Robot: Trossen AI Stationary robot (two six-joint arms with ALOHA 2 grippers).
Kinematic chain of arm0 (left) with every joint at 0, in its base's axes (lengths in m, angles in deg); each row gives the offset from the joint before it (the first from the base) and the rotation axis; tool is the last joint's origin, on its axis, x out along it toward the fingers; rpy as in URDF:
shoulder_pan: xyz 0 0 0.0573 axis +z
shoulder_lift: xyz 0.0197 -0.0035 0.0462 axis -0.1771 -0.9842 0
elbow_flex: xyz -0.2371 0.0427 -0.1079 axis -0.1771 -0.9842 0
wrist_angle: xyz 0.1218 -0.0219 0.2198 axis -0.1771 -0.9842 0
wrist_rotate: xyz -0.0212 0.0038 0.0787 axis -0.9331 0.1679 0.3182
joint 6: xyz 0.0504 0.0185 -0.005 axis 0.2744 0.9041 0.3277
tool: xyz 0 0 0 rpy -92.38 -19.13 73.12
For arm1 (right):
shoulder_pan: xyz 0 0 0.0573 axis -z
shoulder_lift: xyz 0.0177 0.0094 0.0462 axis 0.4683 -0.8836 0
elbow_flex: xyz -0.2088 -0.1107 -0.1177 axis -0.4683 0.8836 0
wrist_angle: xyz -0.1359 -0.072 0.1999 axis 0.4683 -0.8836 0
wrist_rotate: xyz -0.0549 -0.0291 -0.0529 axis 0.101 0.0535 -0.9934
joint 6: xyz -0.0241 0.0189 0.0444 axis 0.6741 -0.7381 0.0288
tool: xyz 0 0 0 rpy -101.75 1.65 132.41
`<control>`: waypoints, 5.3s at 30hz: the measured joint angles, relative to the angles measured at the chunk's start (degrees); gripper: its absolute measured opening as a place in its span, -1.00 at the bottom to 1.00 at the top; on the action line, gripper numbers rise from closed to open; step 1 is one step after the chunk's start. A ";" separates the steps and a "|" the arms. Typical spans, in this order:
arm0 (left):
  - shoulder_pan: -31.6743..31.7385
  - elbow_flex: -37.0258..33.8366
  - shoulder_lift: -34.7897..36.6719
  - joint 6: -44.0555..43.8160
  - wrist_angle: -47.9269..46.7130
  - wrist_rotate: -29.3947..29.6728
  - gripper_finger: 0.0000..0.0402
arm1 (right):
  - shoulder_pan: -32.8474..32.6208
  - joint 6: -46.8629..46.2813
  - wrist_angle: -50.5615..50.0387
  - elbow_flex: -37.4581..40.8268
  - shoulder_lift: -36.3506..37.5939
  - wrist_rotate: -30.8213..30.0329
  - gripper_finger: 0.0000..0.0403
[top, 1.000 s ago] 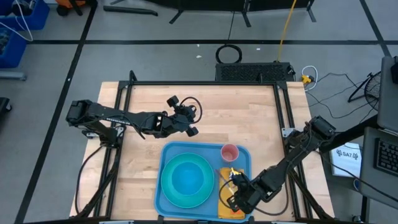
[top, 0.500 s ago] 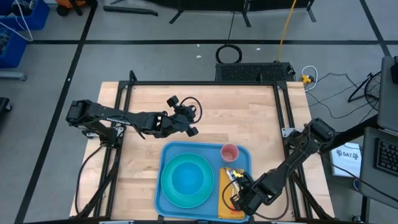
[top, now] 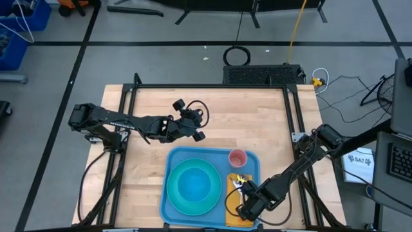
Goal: Set up tray
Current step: Put the yellow knife on the yellow napkin to the left of the orange spoon
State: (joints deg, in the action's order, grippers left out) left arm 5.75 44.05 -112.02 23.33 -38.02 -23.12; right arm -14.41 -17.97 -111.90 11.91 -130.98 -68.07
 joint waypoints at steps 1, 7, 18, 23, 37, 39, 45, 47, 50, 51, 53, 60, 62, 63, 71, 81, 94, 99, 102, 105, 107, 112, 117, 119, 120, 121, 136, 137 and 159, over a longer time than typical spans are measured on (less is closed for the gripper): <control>0.00 -0.01 -0.01 0.00 0.01 -0.01 -0.62 | 0.01 0.09 -0.04 -0.01 -0.01 0.28 -0.73; 0.00 -0.02 -0.01 0.37 0.04 -0.01 -0.62 | 0.70 1.29 -0.94 -0.01 -0.19 0.19 -0.73; 0.00 -0.02 0.00 0.51 0.02 -0.01 -0.62 | 1.18 3.22 0.42 0.01 -0.45 -0.05 -0.21; 0.00 -0.02 0.00 0.52 0.00 -0.01 -0.62 | 1.15 2.97 -0.65 0.01 -0.45 0.89 -0.19; 0.00 -0.02 0.00 0.46 -0.02 0.00 -0.62 | -0.17 1.79 3.82 0.01 -0.45 1.51 -0.66; 0.00 -0.02 0.00 0.46 -0.01 0.00 -0.62 | -0.70 1.21 3.41 0.01 -0.45 1.53 -0.69; -0.02 -0.02 -0.01 0.39 0.00 -0.02 -0.62 | -2.12 -1.05 8.80 3.23 -0.41 0.23 -0.71; 0.00 -0.02 0.00 0.39 0.00 0.00 -0.62 | -2.49 -1.71 13.04 5.52 -0.43 0.24 -0.71; -0.01 -0.02 -0.01 0.39 0.01 0.00 -0.62 | -2.64 -2.97 17.56 8.40 -0.41 1.24 -0.71; -0.01 -0.02 -0.01 0.39 0.03 0.00 -0.62 | -2.64 -3.09 17.94 8.76 -0.41 1.65 -0.71; 0.00 -0.02 -0.02 0.39 0.02 0.00 -0.62 | -2.66 -2.98 18.02 8.79 -0.39 3.22 -0.71; -0.02 -0.02 0.00 0.39 0.15 0.00 -0.62 | -2.72 -2.89 17.99 8.82 -0.12 3.25 -0.71; 0.00 -0.02 0.00 0.40 0.17 0.02 -0.62 | -2.70 -2.23 17.99 8.82 -0.12 3.19 -0.71; 0.00 -0.02 -0.02 0.42 0.17 0.02 -0.62 | -2.61 -1.87 18.05 8.82 -0.12 3.21 -0.71; -0.01 -0.02 -0.01 0.42 0.27 0.02 -0.62 | -2.06 0.90 21.38 8.84 -0.12 3.41 -0.65; -0.01 -0.02 -0.01 0.44 0.35 0.02 -0.62 | 0.17 5.00 18.88 8.84 -0.12 3.21 -0.33; -0.02 -0.02 0.00 -1.00 0.07 -4.60 -0.62 | 0.57 9.53 18.86 10.08 0.03 2.86 -0.30; -0.84 -0.02 -0.02 0.87 -0.20 -18.59 -0.62 | 1.03 12.90 20.28 10.41 4.01 -7.80 -0.30; -2.43 -0.02 -0.01 2.89 -0.21 -20.02 -0.62 | 1.05 14.98 20.55 10.39 7.25 -13.50 -0.32; -4.03 -0.02 0.00 4.79 -0.42 -21.09 -0.62 | 1.03 18.97 19.72 10.37 10.80 -18.89 -0.33; -4.94 -0.02 0.00 6.12 -2.10 -25.60 -0.62 | 1.03 24.01 20.08 10.37 13.48 -23.72 -0.33; -8.74 -0.02 -1.67 12.21 -2.64 -41.94 -0.62 | 1.75 42.35 19.68 10.36 21.86 -40.83 -0.34; -13.21 0.82 -5.49 11.58 -1.71 -39.94 -0.62 | 1.71 62.22 21.41 10.35 29.08 -54.14 -0.33; -14.01 2.98 -8.22 9.93 -3.12 -42.02 -0.62 | 1.73 68.17 21.84 10.35 30.87 -56.78 -0.32; -14.50 4.53 -9.88 9.05 -4.67 -42.41 -0.62 | 1.88 70.99 21.84 10.35 31.65 -57.30 -0.32; -14.87 6.90 -11.88 8.39 -5.64 -42.58 -0.62 | 2.13 73.35 21.96 10.35 32.27 -58.02 -0.32; -17.36 43.35 -35.85 15.38 -32.73 -43.74 -0.06 | 4.06 85.98 20.89 13.05 37.48 -58.24 -0.32; -17.62 43.83 -36.10 16.14 -31.68 -43.57 -0.02 | 4.06 85.96 20.92 13.75 38.01 -58.23 -0.32; -15.89 47.60 -44.35 17.23 -25.94 -55.85 -0.07 | 4.52 86.06 37.94 29.82 47.67 -57.22 -0.33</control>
State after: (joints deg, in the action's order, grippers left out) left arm -10.14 91.65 -156.38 40.57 -63.96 -78.97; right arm -9.89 68.09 -73.96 41.73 -83.31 -125.29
